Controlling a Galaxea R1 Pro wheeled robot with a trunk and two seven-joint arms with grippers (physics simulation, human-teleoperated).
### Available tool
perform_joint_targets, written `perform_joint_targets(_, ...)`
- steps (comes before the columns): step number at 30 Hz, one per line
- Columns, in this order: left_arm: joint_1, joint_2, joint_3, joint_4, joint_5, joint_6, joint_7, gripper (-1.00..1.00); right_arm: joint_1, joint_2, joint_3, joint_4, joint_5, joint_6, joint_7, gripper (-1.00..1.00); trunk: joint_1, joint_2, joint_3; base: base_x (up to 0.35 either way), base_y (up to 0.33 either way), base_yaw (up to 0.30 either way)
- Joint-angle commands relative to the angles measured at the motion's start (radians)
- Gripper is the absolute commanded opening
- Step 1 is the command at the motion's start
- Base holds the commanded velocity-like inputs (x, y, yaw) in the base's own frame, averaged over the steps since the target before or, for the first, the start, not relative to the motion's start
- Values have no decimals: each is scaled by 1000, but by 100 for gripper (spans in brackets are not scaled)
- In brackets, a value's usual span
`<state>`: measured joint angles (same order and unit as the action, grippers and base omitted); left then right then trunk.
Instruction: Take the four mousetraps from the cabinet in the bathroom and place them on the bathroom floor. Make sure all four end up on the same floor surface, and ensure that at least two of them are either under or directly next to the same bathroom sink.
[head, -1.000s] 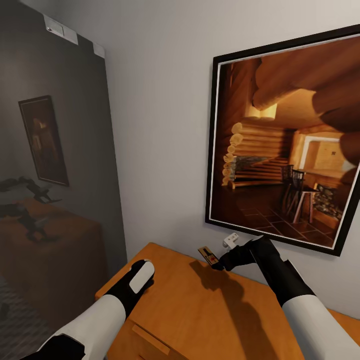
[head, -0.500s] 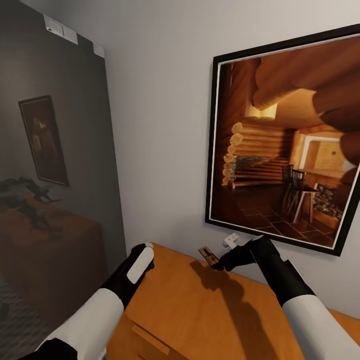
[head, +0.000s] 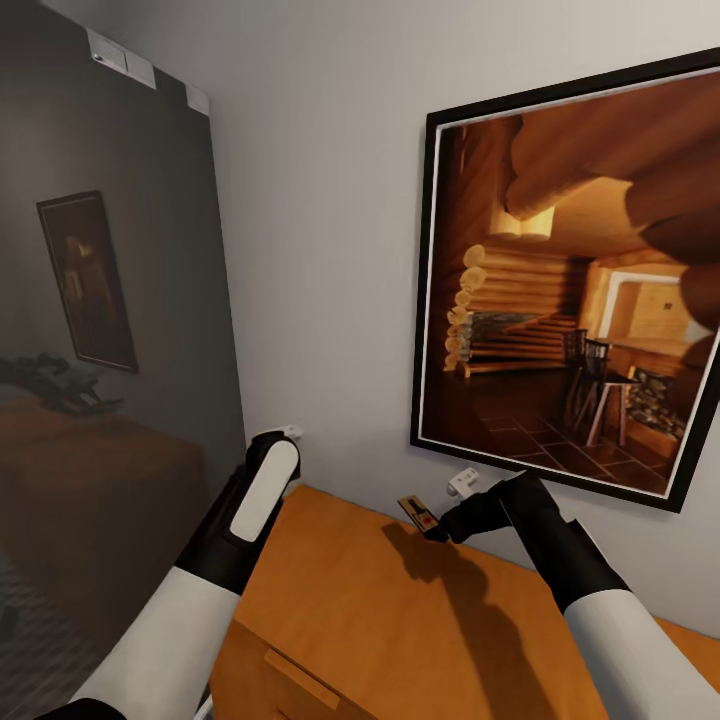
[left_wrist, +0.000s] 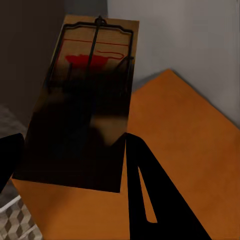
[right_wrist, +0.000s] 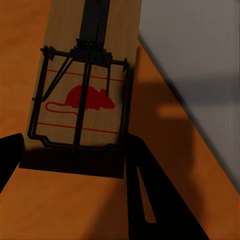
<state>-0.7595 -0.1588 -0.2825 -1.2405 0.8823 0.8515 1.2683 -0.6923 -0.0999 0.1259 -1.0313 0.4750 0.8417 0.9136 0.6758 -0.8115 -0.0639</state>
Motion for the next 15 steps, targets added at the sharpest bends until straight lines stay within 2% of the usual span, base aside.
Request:
perform_joint_targets(1, -1, 0, -1, -1, 11, 13, 13, -100, -1, -1, 1, -2, 9, 3, 8, -100, 0, -1, -2, 0, 0, 0)
perform_joint_targets(6, -1, -1, -2, 0, 42, 15, 16, -100, -1, -1, 0, -3, 10, 3, 5, -100, 0, -1, -2, -9, 0, 0)
perform_joint_targets(15, -1, 3, -3, 38, 55, 15, 15, -100, -1, -1, 0, -8, 11, 5, -1, -100, 0, -1, -2, -294, 0, 0)
